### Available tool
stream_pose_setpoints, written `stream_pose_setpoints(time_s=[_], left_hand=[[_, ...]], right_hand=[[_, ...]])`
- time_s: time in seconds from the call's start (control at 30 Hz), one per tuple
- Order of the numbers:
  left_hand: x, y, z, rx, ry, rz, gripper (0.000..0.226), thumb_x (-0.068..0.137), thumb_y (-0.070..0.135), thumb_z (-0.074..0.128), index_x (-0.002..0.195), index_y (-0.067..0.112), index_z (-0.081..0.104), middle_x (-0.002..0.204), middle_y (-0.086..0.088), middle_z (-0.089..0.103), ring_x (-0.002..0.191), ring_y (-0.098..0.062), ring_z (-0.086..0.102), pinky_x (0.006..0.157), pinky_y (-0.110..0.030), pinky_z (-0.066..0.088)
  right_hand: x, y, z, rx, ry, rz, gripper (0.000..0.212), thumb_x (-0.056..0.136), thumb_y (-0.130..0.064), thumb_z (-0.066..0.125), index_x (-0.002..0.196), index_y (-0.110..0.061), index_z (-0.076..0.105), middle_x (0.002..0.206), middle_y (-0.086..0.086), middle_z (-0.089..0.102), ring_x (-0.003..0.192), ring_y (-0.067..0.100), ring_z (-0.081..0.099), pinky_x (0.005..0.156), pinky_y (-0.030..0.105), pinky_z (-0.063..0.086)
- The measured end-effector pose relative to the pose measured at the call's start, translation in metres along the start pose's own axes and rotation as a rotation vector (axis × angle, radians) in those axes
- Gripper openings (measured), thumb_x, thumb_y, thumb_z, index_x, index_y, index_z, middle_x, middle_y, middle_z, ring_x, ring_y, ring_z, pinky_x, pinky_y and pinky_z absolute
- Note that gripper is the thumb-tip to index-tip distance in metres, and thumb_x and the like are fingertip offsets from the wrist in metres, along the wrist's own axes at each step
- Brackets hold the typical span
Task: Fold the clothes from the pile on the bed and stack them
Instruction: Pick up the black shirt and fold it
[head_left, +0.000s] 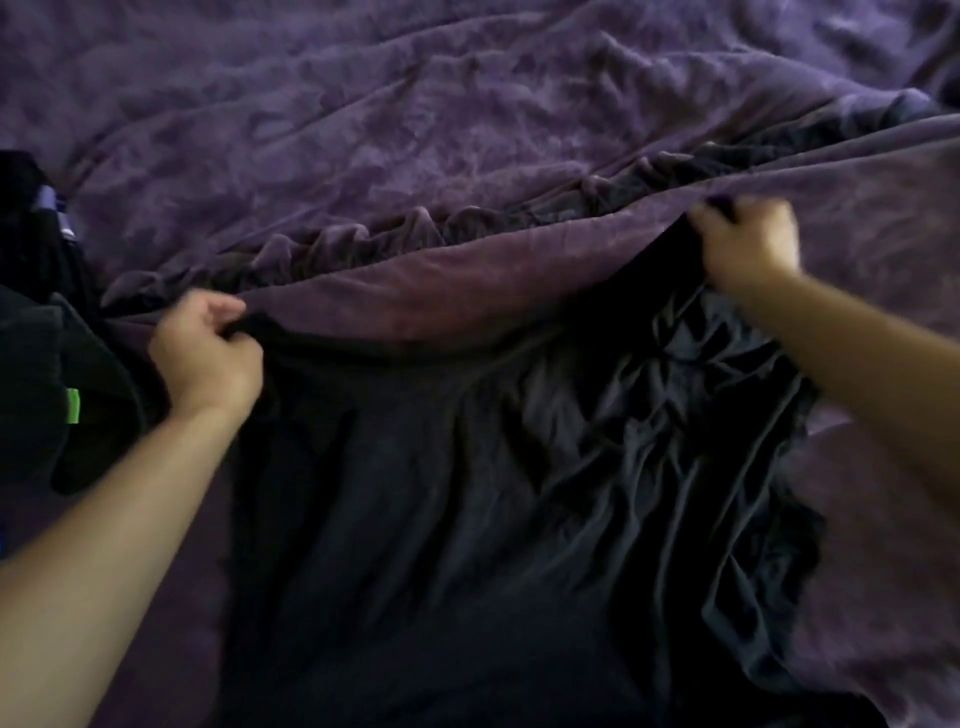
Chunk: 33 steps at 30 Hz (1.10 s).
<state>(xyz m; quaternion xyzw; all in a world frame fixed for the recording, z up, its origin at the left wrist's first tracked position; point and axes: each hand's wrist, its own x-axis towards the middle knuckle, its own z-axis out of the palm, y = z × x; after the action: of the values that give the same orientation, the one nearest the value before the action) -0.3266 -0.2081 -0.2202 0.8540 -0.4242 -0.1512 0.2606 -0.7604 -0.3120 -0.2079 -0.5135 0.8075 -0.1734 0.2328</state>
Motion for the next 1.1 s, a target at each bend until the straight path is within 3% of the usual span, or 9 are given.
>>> stream_pose_setpoints(time_s=[0.1,0.2,0.33,0.5,0.6,0.67,0.8,0.97,1.1], left_hand=[[0.050,0.016,0.004,-0.088,0.023,-0.072,0.029,0.072,0.000,0.047,0.068,0.028,0.057,0.064,0.011,0.056,0.059,0.003,0.053,0.081,-0.024,0.050],[0.091,0.023,0.014,-0.096,0.100,-0.209,0.022,0.070,0.009,0.051,0.064,0.029,0.055,0.081,-0.002,0.068,0.082,-0.017,0.065,0.089,-0.024,0.051],[0.108,0.028,0.027,-0.144,0.144,-0.361,0.045,0.074,0.019,0.061,0.118,0.027,0.056,0.125,0.003,0.054,0.108,-0.013,0.055,0.093,-0.013,0.037],[0.043,0.033,0.043,0.172,0.100,0.098,0.050,0.081,0.023,0.056,0.130,0.016,0.045,0.137,-0.015,0.042,0.126,-0.033,0.040,0.103,-0.038,0.031],[0.017,0.031,0.055,0.217,-0.012,0.284,0.040,0.084,0.013,0.057,0.123,0.011,0.053,0.130,-0.019,0.045,0.122,-0.037,0.041,0.101,-0.043,0.034],[0.019,0.030,0.061,0.274,-0.118,0.220,0.037,0.086,0.013,0.060,0.123,0.011,0.056,0.129,-0.020,0.045,0.120,-0.040,0.041,0.100,-0.047,0.037],[0.022,0.030,0.064,0.539,-0.303,0.258,0.046,0.084,0.019,0.067,0.128,0.013,0.055,0.134,-0.018,0.042,0.123,-0.042,0.037,0.100,-0.052,0.037],[0.034,0.035,0.073,0.806,-0.488,0.477,0.076,0.083,0.025,0.069,0.148,0.024,0.029,0.154,-0.010,0.028,0.143,-0.032,0.015,0.113,-0.051,0.020],[0.044,0.048,0.085,0.884,-0.501,0.463,0.058,0.081,0.026,0.070,0.135,0.025,0.048,0.121,-0.018,0.059,0.120,-0.037,0.046,0.107,-0.047,0.026]], right_hand=[[0.044,-0.013,-0.020,0.008,0.035,0.012,0.045,0.090,-0.043,0.053,0.102,-0.002,0.068,0.087,0.009,0.059,0.083,0.015,0.050,0.077,0.034,0.042],[0.072,-0.023,-0.016,-0.062,0.022,-0.019,0.039,0.091,-0.040,0.050,0.097,-0.006,0.068,0.092,0.017,0.062,0.086,0.021,0.055,0.075,0.033,0.040],[0.083,-0.031,0.006,-0.098,-0.033,-0.069,0.044,0.092,-0.040,0.049,0.128,-0.015,0.055,0.123,0.013,0.060,0.110,0.021,0.055,0.096,0.033,0.039],[0.002,-0.016,0.031,-0.225,-0.006,-0.598,0.034,0.086,-0.029,0.050,0.116,-0.017,0.061,0.114,0.016,0.058,0.109,0.036,0.054,0.088,0.045,0.047],[-0.045,0.006,0.051,-0.276,-0.340,-0.837,0.024,0.087,-0.018,0.058,0.108,-0.016,0.070,0.108,0.009,0.065,0.099,0.030,0.063,0.079,0.037,0.050],[-0.034,0.022,0.054,-0.407,-0.495,-0.728,0.040,0.089,-0.019,0.058,0.129,-0.022,0.060,0.138,0.008,0.051,0.123,0.027,0.052,0.094,0.036,0.046],[0.036,0.041,0.020,-0.404,-0.224,-0.273,0.065,0.085,-0.025,0.063,0.145,-0.028,0.039,0.160,0.010,0.013,0.142,0.034,0.024,0.109,0.050,0.034],[0.068,0.042,-0.012,-0.469,-0.129,-0.251,0.089,0.073,-0.051,0.073,0.147,-0.028,0.029,0.160,0.008,0.012,0.143,0.033,0.021,0.108,0.057,0.028],[0.067,0.034,0.019,-0.384,-0.321,-0.114,0.120,0.060,-0.060,0.081,0.151,-0.021,0.014,0.156,0.009,0.026,0.140,0.030,0.031,0.109,0.048,0.033]])
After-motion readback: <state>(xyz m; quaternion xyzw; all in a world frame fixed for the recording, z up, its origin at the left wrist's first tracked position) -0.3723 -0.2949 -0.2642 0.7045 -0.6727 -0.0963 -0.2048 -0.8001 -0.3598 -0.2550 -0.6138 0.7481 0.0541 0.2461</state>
